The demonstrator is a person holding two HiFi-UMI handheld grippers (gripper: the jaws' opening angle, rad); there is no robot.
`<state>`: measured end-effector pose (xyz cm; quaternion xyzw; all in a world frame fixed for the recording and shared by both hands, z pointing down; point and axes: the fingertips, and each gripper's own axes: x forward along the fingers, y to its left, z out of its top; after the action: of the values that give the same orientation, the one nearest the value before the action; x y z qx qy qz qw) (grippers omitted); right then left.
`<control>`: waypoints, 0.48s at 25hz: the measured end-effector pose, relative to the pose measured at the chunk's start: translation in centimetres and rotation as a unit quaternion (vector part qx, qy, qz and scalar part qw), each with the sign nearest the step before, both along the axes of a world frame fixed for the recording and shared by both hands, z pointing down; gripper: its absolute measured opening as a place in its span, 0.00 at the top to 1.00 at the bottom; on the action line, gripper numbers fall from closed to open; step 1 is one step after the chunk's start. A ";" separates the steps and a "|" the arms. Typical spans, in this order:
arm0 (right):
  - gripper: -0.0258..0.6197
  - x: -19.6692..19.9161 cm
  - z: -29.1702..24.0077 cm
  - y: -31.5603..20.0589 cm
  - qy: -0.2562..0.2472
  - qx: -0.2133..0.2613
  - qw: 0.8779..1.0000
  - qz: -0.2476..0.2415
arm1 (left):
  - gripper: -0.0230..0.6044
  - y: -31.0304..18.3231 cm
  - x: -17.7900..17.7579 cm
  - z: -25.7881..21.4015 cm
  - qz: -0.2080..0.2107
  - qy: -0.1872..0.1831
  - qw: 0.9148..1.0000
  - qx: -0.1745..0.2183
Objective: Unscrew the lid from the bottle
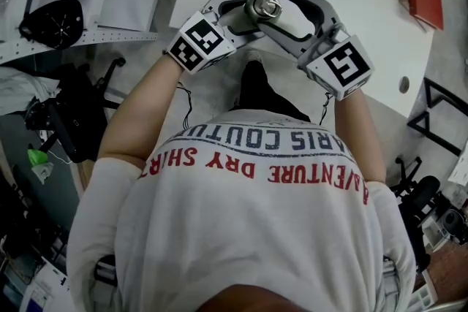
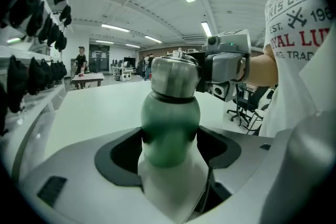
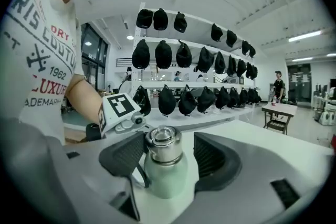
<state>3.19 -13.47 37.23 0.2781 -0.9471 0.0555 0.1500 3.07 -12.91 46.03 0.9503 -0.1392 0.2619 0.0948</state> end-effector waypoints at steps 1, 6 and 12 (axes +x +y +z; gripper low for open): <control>0.52 0.0 0.0 0.0 0.001 0.005 1.000 0.010 | 0.42 0.0 0.0 0.0 -0.015 0.000 1.000 0.000; 0.52 -0.2 0.2 -0.1 0.012 0.023 0.998 0.055 | 0.42 0.0 0.2 -0.2 -0.083 0.001 0.997 0.002; 0.52 -0.7 0.7 -0.2 0.010 0.025 0.997 0.075 | 0.42 -0.1 0.2 0.0 -0.114 0.003 0.993 0.003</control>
<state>2.51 -13.66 37.89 0.3527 -0.9230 0.0403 0.1482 3.24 -12.96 46.06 0.9291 -0.2476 0.2463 0.1213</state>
